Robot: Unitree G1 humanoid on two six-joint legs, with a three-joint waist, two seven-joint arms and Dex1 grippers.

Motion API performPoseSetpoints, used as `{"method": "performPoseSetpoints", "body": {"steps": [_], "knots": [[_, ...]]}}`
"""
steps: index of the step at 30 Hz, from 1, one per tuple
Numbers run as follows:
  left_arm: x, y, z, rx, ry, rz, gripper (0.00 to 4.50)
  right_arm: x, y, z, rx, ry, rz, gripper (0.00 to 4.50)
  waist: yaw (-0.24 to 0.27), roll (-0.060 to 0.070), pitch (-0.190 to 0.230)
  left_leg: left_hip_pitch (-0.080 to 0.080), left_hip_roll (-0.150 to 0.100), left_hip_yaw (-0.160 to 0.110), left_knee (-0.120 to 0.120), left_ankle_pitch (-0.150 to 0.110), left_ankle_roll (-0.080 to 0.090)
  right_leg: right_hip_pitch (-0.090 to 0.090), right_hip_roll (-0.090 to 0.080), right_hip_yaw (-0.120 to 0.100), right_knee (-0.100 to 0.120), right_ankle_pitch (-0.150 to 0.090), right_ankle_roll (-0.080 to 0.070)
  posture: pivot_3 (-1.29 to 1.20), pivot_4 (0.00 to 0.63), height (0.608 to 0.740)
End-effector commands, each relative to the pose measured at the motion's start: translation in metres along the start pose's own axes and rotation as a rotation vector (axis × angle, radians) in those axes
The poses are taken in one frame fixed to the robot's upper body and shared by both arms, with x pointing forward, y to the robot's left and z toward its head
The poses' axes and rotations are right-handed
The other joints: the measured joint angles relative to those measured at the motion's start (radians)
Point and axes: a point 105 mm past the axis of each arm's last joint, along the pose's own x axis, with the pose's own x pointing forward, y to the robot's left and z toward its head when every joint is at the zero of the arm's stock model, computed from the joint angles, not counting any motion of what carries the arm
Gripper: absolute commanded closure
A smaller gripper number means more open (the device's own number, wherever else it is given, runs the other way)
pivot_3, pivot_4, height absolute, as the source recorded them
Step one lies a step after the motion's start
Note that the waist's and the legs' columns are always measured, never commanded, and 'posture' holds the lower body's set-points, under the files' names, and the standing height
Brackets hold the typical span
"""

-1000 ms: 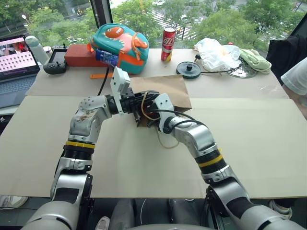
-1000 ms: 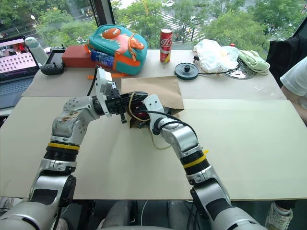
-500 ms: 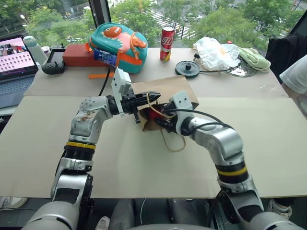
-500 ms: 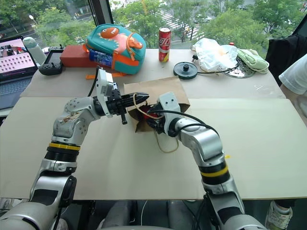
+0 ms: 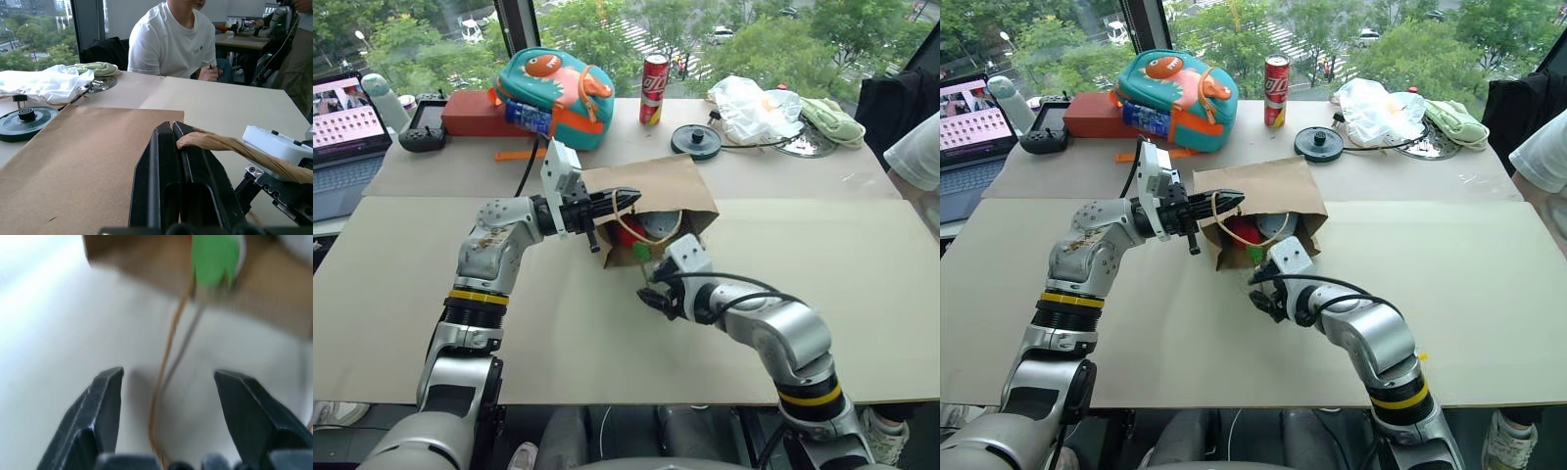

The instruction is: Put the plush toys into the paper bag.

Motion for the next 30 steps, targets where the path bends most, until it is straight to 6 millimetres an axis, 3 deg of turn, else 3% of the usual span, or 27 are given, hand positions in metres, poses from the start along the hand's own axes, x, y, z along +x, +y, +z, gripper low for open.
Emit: {"method": "performPoseSetpoints", "body": {"steps": [1, 2, 5, 12, 13, 21, 30], "knots": [[0.002, -0.002, 0.009, 0.033, -0.017, -0.015, 4.5, 0.005, -0.003, -0.011, 0.028, 0.023, -0.022, 1.23, 0.0, 0.0, 0.0, 0.001, 0.0, 0.0, 0.0, 0.0, 0.0, 0.001, 0.0, 0.0, 0.0, 0.0, 0.0, 0.0, 0.15, 0.733], [0.002, -0.002, 0.009, 0.033, -0.016, -0.016, 4.5, 0.006, -0.002, -0.013, 0.029, 0.027, -0.017, 1.23, 0.0, 0.0, 0.0, 0.001, 0.0, 0.0, 0.0, 0.0, 0.0, 0.001, 0.0, 0.0, 0.0, 0.0, 0.0, 0.0, 0.15, 0.733], [0.002, -0.002, 0.009, 0.033, -0.015, -0.016, 4.5, 0.007, -0.001, -0.017, 0.061, 0.033, -0.011, 1.88, -0.001, 0.0, 0.0, 0.005, 0.0, 0.0, 0.0, 0.0, 0.0, 0.006, 0.0, 0.0, 0.0, 0.0, 0.0, 0.0, 0.15, 0.733], [0.002, -0.001, 0.009, 0.034, -0.014, -0.014, 4.5, 0.007, 0.006, -0.02, 0.061, 0.046, 0.026, 4.33, -0.002, 0.0, 0.0, 0.008, 0.0, 0.0, 0.0, 0.0, 0.0, 0.01, 0.0, -0.001, -0.002, -0.001, 0.0, 0.0, 0.15, 0.733], [0.002, -0.001, 0.009, 0.035, -0.014, -0.013, 4.5, 0.007, 0.006, -0.02, 0.06, 0.045, 0.026, 4.47, -0.003, 0.0, 0.0, 0.008, 0.001, 0.0, 0.0, 0.0, 0.0, 0.01, 0.0, -0.001, -0.002, -0.001, 0.0, 0.0, 0.15, 0.733], [0.002, 0.002, 0.011, 0.033, -0.017, -0.002, 4.5, 0.002, -0.002, 0.002, 0.036, -0.034, 0.003, 4.47, -0.002, 0.0, 0.0, 0.008, 0.0, -0.001, 0.0, 0.0, 0.0, 0.01, 0.0, -0.001, -0.002, -0.001, 0.0, 0.0, 0.15, 0.733], [0.007, 0.001, 0.018, -0.066, -0.085, 0.012, 4.5, -0.04, -0.004, 0.043, -0.048, -0.183, 0.088, 4.47, 0.001, 0.0, 0.0, 0.007, 0.0, -0.001, 0.0, 0.0, 0.0, 0.01, 0.0, -0.001, -0.003, -0.001, 0.0, 0.0, 0.15, 0.733]]}}
